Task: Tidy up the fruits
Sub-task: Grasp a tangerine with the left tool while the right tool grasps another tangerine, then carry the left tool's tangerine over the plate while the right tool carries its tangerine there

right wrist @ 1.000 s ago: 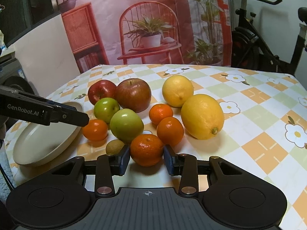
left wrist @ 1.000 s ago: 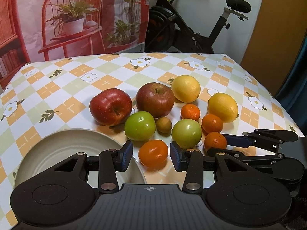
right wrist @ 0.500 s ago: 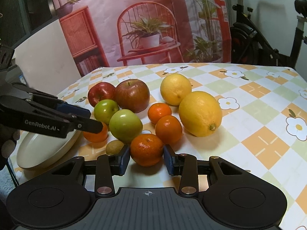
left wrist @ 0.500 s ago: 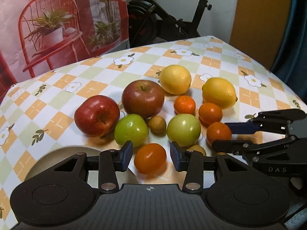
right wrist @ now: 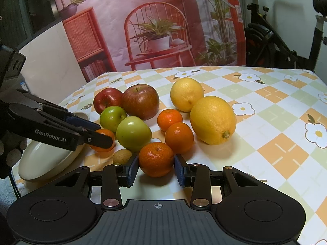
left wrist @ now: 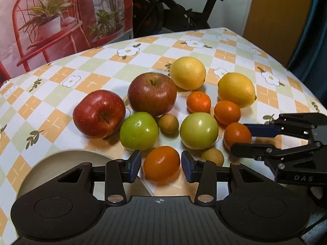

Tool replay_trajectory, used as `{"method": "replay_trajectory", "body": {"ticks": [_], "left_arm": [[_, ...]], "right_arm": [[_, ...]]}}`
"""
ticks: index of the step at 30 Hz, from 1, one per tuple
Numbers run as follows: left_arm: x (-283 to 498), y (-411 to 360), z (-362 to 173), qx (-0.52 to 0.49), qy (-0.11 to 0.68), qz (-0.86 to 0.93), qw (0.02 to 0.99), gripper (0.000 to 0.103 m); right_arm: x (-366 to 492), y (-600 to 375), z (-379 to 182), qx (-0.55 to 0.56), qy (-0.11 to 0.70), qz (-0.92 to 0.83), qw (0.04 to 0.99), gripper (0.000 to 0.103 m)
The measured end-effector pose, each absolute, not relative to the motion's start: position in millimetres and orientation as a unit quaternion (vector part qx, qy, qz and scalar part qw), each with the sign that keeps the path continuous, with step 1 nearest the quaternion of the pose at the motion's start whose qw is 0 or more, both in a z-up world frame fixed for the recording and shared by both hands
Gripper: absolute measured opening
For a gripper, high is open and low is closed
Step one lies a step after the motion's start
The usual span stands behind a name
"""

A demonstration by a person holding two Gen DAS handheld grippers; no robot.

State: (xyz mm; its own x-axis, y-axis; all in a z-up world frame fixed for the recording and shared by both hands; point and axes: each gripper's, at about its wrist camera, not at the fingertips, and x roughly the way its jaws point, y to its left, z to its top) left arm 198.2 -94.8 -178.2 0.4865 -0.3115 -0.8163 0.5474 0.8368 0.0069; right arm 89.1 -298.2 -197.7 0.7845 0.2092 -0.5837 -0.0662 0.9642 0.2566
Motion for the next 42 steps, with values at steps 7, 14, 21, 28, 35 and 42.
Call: {"method": "replay_trajectory", "body": {"ticks": [7, 14, 21, 28, 35, 42], "left_arm": [[199, -100, -184, 0.147, 0.442, -0.253, 0.848, 0.045], [193, -102, -185, 0.143, 0.435, -0.238, 0.857, 0.042], [181, -104, -174, 0.139, 0.407, -0.246, 0.869, 0.042], [175, -94, -161, 0.118, 0.395, -0.238, 0.879, 0.042], [170, -65, -143, 0.099, 0.384, -0.221, 0.891, 0.042], [172, -21, -127, 0.109, 0.37, -0.203, 0.9, 0.042]], "right_arm": [[89, -298, -198, 0.113, 0.32, 0.074, 0.938, 0.035], [89, -298, -200, 0.114, 0.32, 0.074, 0.937, 0.035], [88, -299, -199, 0.117, 0.316, 0.075, 0.938, 0.035], [88, -297, -195, 0.11, 0.313, 0.087, 0.939, 0.035], [94, -306, -177, 0.128, 0.304, 0.087, 0.94, 0.035], [108, -282, -148, 0.106, 0.296, 0.114, 0.942, 0.035]]}}
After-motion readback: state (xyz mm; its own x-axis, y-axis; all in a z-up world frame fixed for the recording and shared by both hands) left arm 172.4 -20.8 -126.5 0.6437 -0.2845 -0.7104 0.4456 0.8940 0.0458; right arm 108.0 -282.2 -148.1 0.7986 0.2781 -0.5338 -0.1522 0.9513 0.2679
